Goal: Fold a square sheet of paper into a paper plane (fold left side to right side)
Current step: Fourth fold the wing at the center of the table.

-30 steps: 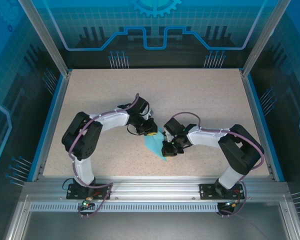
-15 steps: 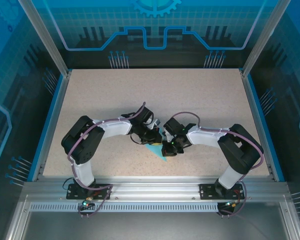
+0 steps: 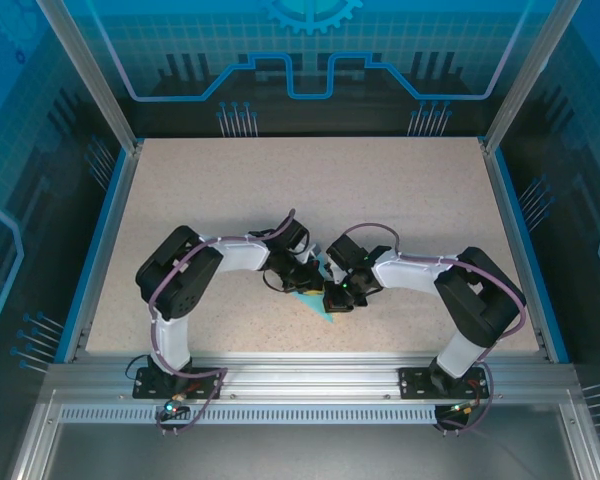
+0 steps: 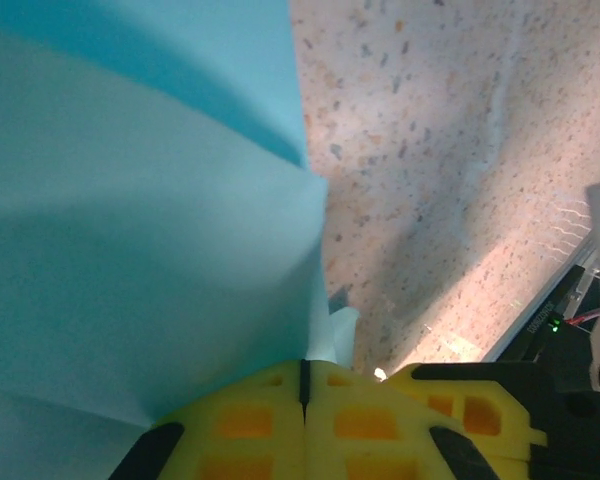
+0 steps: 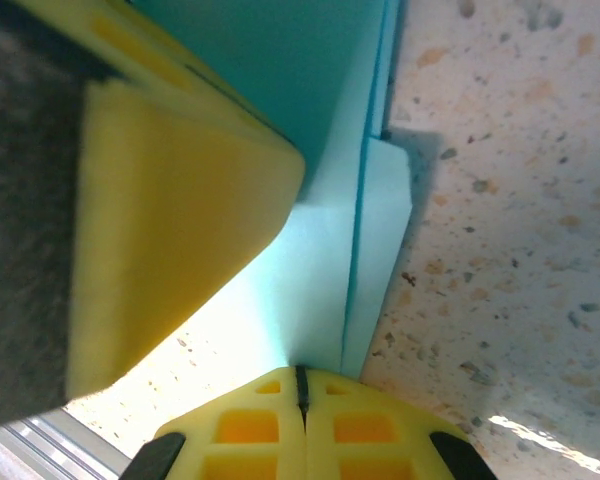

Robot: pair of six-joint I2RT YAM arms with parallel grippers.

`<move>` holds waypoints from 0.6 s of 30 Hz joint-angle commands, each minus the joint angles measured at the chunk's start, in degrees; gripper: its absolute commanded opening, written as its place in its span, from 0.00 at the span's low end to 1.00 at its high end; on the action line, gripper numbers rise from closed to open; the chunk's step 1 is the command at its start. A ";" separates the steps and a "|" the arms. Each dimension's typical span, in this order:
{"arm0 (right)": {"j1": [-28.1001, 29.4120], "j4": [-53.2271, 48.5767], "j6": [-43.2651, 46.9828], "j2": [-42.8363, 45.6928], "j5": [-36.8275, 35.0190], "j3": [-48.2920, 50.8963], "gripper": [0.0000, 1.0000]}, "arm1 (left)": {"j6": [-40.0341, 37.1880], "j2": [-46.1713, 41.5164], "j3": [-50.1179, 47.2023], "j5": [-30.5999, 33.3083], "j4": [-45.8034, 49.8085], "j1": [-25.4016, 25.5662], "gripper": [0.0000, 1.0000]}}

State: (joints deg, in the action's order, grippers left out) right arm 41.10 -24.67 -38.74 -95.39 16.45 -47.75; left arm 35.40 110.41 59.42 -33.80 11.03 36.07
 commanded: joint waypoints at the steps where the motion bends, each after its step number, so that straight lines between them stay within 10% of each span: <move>1: 0.11 -7.85 0.84 -3.26 -6.15 2.31 0.00 | -1.15 1.71 -1.23 1.97 -1.26 -0.19 0.00; 18: 0.05 -9.70 1.74 -3.61 -6.87 2.47 0.00 | -0.60 0.33 -8.62 1.77 -11.46 -6.24 0.00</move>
State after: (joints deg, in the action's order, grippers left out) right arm 41.21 -25.30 -37.89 -95.55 16.03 -48.10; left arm 35.97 110.24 52.53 -39.33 -2.04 33.21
